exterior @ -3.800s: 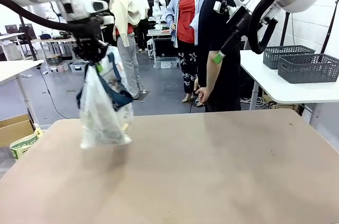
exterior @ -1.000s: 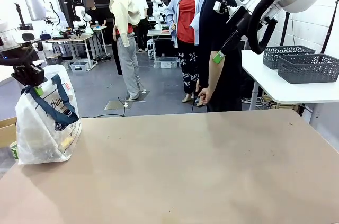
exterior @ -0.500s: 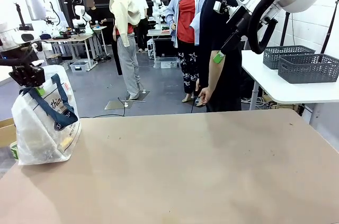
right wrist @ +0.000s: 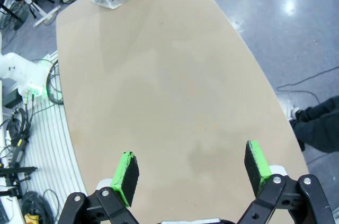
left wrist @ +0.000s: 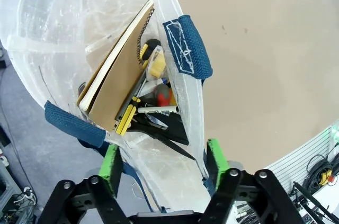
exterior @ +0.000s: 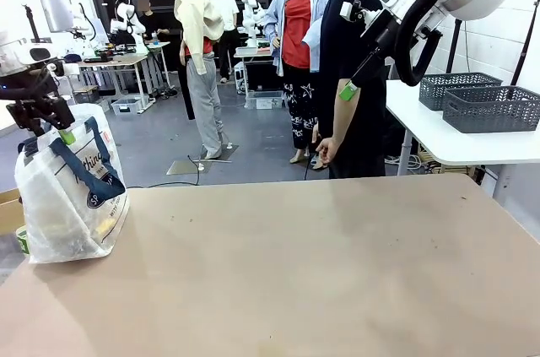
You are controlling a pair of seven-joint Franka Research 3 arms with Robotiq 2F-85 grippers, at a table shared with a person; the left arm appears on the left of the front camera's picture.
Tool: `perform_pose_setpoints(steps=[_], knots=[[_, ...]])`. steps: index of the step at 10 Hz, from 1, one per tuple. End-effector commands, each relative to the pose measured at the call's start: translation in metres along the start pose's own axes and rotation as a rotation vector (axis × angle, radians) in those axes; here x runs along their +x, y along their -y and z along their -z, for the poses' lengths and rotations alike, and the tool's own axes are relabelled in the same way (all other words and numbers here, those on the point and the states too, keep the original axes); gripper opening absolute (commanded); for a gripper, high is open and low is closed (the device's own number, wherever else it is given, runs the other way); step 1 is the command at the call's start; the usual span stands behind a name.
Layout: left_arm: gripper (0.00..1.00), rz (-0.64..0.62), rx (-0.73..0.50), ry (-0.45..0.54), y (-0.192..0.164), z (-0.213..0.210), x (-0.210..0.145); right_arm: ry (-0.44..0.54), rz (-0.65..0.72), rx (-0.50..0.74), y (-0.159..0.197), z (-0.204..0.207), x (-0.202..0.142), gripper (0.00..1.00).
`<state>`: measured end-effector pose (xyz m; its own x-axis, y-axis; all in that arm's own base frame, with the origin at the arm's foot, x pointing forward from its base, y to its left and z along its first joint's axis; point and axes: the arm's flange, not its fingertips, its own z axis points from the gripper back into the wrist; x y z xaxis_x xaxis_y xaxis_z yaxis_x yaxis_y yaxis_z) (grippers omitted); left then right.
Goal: Transfer purchased items from the store into the shopping bag.
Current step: Move the Reusable shopping bag to the right side of the table.
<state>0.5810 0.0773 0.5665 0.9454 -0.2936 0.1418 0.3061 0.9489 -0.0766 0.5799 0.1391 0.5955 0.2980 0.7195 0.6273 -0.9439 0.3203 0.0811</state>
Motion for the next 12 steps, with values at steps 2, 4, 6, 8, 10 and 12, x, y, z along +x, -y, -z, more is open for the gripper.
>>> perform_pose_setpoints(steps=[2, 4, 6, 8, 10, 12], knots=[[1.0, 0.025, -0.025, 0.003, -0.002, -0.009, -0.004, -0.004, -0.003, -0.002, 0.0, 0.0, 0.0, 1.0], [1.0, 0.061, -0.005, 0.007, 0.0, -0.02, -0.007, -0.004, -0.003, -0.002, 0.0, 0.0, 0.0, 1.0], [1.0, 0.142, -0.046, 0.003, 0.003, -0.037, -0.013, -0.004, -0.003, -0.002, 0.0, 0.0, 0.0, 1.0], [1.0, 0.252, -0.045, 0.063, 0.011, -0.053, -0.017, -0.004, -0.003, -0.002, 0.0, 0.0, 0.0, 1.0], [1.0, 0.425, -0.099, 0.079, 0.013, -0.061, -0.02, -0.004, -0.003, -0.002, 0.0, 0.0, 0.0, 1.0], [1.0, 0.656, -0.201, 0.114, 0.021, -0.066, -0.024, -0.004, -0.003, -0.002, 0.0, 0.0, 0.0, 1.0]])
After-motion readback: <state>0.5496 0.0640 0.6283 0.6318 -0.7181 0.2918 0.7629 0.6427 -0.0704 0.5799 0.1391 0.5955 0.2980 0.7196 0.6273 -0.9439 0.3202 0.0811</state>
